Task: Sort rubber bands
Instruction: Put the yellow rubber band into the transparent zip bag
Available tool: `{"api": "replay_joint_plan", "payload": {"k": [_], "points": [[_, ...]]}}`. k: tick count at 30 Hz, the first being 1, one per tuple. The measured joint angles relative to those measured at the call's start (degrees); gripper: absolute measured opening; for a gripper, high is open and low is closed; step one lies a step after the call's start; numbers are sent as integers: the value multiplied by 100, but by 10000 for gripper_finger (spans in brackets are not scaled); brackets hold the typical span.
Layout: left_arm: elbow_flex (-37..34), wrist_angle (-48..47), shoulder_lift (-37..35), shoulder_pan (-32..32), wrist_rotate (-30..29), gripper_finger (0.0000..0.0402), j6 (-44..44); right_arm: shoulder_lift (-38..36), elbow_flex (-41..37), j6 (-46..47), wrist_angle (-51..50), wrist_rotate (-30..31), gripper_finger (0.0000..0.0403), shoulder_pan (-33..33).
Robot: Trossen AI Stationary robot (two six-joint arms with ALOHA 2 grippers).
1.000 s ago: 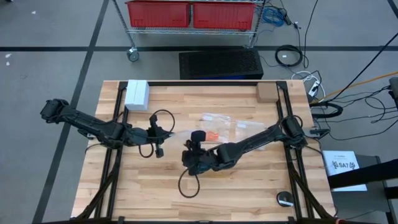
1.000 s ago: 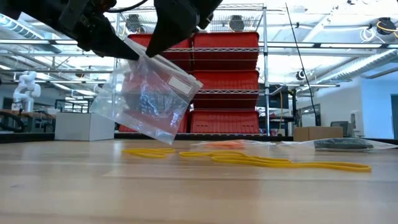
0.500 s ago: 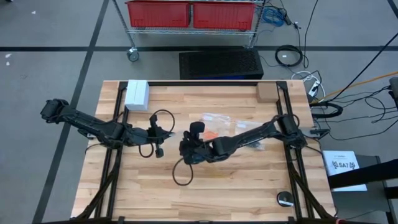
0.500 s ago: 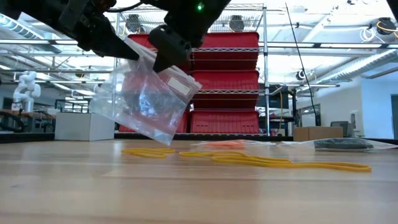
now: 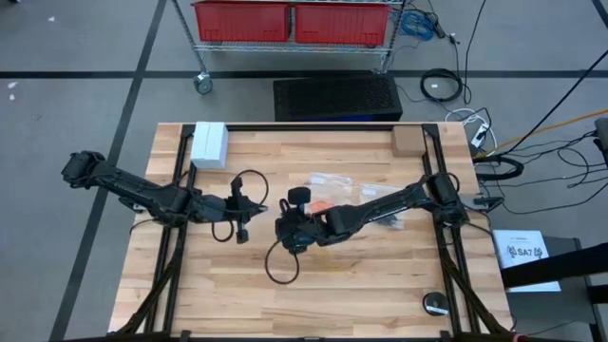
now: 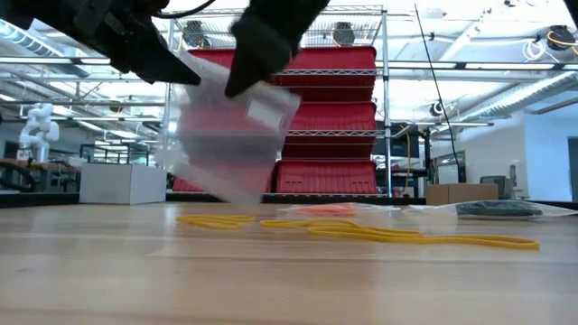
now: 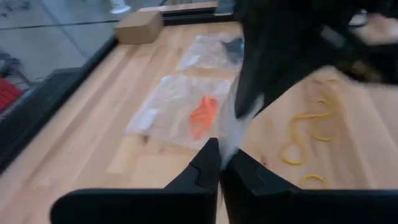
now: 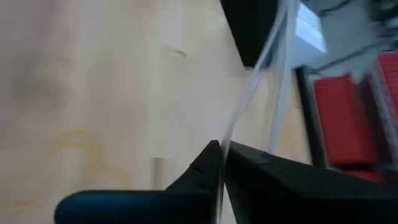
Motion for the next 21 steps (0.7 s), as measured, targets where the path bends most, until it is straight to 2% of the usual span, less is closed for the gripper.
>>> {"api": "replay_joint_plan", "payload": {"k": [2, 6, 13, 17, 21], "points": [[0, 9, 2, 0, 246, 22, 0, -66, 179, 205, -303, -270, 6, 51], [0, 199, 84, -1, 625, 53, -2, -112, 527, 281, -731, -230, 1, 128], [-2, 700, 369, 0, 749, 100, 39, -107, 849, 315, -1418, -280, 0, 130], [-2, 894, 393, 0, 741, 102, 277, -107, 869, 400, -1497, -280, 0, 145], [-2, 894, 393, 0, 724, 79, 278, -107, 869, 467, -1516, -280, 0, 177]]}}
